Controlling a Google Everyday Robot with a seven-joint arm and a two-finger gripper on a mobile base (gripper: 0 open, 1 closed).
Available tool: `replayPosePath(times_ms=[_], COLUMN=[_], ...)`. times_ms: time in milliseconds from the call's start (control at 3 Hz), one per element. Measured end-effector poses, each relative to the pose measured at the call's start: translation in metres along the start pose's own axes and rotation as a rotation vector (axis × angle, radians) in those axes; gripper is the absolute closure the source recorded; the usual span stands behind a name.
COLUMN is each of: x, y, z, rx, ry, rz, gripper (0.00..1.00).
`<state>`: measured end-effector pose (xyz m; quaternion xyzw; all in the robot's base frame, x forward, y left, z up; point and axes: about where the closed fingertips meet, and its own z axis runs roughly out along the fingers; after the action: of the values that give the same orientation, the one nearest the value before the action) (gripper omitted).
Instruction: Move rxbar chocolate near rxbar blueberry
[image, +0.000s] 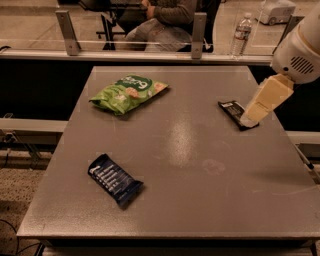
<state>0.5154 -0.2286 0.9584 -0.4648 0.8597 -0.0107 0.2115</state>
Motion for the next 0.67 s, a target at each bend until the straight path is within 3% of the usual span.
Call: replayPosePath(times_ms=[667], x=[0.006], y=[-0.035], z=[0.036], rx=[0.008], ry=[0.078], rz=[0.239], gripper=[0.00])
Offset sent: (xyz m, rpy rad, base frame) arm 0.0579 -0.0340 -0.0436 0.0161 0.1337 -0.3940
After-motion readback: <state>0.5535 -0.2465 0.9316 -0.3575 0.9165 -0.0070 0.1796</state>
